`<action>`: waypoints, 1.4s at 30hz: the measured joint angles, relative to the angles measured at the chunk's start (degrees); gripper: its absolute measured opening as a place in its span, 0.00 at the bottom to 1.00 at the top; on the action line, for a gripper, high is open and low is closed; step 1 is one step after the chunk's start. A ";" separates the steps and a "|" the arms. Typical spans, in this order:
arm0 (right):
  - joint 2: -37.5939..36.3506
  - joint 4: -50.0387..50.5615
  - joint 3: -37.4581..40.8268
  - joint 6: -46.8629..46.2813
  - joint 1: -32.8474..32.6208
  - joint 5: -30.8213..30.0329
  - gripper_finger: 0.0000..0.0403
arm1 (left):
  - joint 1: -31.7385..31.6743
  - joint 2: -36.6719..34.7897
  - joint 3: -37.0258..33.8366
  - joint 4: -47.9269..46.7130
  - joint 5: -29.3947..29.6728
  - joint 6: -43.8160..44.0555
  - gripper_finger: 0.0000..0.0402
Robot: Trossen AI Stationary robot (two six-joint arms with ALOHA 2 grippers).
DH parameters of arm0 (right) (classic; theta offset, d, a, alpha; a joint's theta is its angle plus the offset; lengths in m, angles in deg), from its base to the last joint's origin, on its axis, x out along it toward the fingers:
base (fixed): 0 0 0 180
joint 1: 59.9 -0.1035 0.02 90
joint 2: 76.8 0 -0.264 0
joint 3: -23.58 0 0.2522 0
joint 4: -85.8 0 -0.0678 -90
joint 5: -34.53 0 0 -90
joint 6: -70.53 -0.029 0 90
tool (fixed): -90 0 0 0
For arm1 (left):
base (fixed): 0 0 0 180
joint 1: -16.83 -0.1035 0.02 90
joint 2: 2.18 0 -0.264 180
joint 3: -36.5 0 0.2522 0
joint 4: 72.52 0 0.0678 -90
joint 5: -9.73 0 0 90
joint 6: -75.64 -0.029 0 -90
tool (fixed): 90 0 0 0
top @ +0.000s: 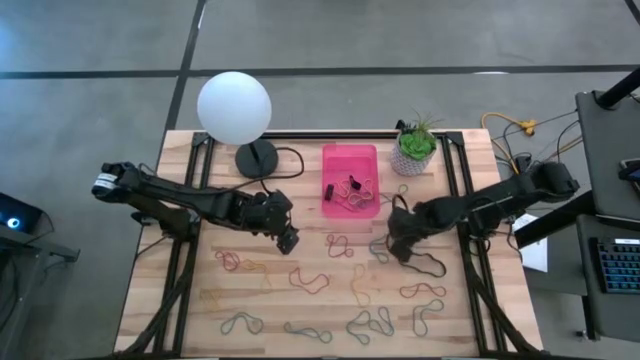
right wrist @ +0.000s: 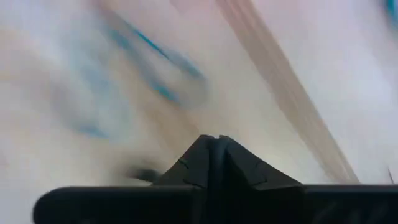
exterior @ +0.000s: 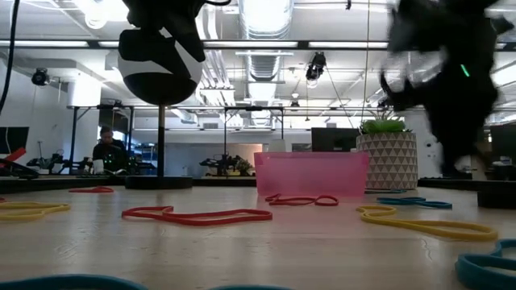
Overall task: Pick and place rubber bands into bin
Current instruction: Put the black rubber band into the pink bin, then put the blue rubber band into the pink bin
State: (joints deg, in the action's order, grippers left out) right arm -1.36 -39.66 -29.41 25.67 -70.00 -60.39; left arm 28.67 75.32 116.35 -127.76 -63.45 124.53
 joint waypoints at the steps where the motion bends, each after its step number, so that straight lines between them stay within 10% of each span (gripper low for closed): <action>1: -0.72 -0.33 -3.00 1.24 0.33 -0.80 0.04 | 0.00 -0.08 0.00 -0.02 0.00 -0.15 0.52; 10: 0.84 -1.59 -24.16 14.59 14.83 -7.73 0.05 | -0.02 -0.44 0.02 0.10 3.23 -1.01 0.52; 18: 15.23 3.44 -35.03 15.26 29.61 0.29 0.39 | -0.02 -0.80 0.04 0.53 3.23 -1.24 0.52; 27: 25.86 27.26 -50.70 15.74 30.51 0.28 0.64 | 0.07 -0.82 0.04 0.61 3.10 -1.22 0.52; 42: 29.55 26.34 -59.41 14.86 28.47 0.66 0.67 | 0.07 -0.82 2.01 0.95 2.99 -4.48 0.52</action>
State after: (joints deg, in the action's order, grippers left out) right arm 28.19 -13.32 -88.83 40.54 -41.53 -59.73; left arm 28.74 74.50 118.35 -126.80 -60.46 120.05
